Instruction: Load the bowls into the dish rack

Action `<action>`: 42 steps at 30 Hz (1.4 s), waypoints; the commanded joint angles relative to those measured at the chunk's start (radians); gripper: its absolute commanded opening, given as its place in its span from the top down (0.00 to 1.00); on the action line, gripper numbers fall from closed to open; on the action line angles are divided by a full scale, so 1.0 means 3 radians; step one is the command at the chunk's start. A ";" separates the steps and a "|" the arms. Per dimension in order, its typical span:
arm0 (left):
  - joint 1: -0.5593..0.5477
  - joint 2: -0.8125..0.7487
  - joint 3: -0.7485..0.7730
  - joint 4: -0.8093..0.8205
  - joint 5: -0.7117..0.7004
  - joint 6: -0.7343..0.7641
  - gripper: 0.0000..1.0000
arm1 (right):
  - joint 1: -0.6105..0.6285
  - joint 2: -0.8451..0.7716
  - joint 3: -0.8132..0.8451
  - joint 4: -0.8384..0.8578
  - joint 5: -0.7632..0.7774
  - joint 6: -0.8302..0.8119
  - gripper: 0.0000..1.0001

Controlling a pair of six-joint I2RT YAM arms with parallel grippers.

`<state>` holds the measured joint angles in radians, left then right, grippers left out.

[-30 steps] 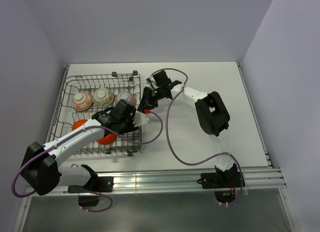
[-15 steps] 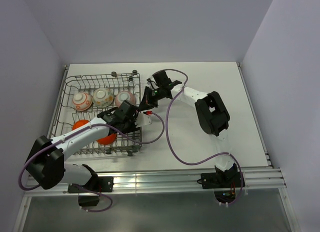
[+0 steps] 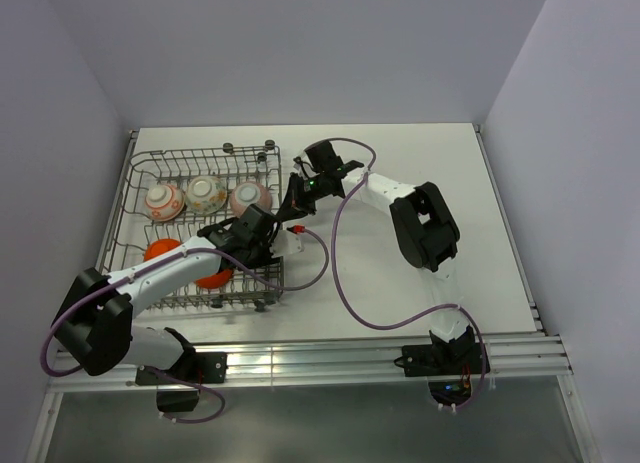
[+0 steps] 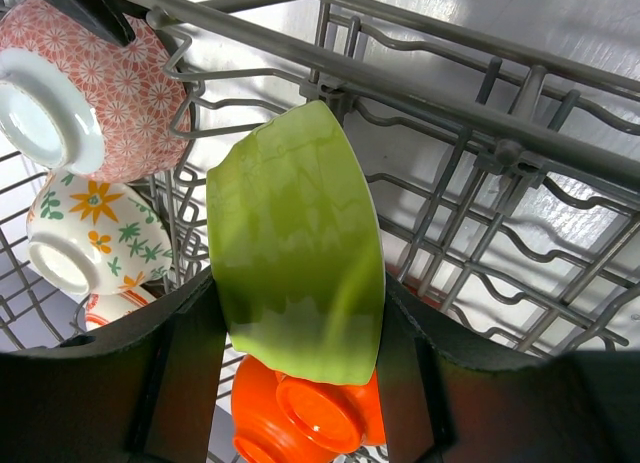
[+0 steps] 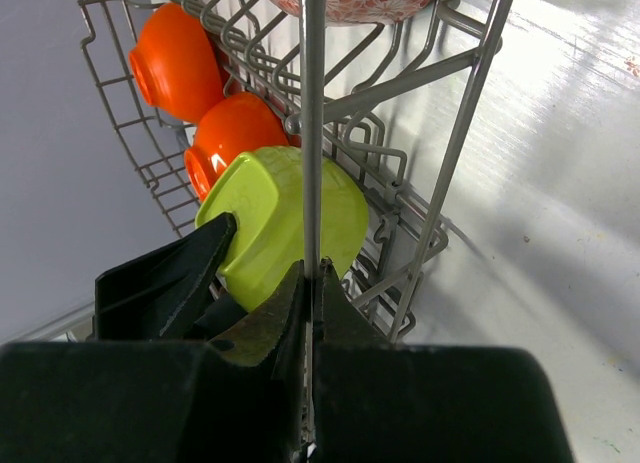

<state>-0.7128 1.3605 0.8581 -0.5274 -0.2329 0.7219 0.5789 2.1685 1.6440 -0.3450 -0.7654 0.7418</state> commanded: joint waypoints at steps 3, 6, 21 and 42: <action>-0.0068 -0.0066 0.0008 -0.0144 0.0234 -0.0044 0.40 | 0.0024 0.0027 0.0114 0.0076 -0.0072 -0.0115 1.00; -0.0094 -0.0097 -0.0017 -0.0175 0.0265 -0.0044 0.37 | 0.0024 0.0027 0.0129 0.0056 -0.0067 -0.0131 1.00; -0.0181 -0.0276 0.0095 -0.0507 0.0459 -0.0228 0.13 | 0.0008 0.0012 0.0129 -0.0011 -0.0046 -0.0223 1.00; 0.0212 -0.0751 0.0908 -0.0671 0.0960 -0.1271 0.01 | -0.0027 -0.0156 0.0043 -0.0241 0.0107 -0.0468 0.47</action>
<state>-0.7219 1.1568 1.0611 -0.7483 -0.0284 0.4286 0.5785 2.1685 1.6547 -0.3958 -0.7448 0.6357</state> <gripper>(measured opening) 0.995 0.480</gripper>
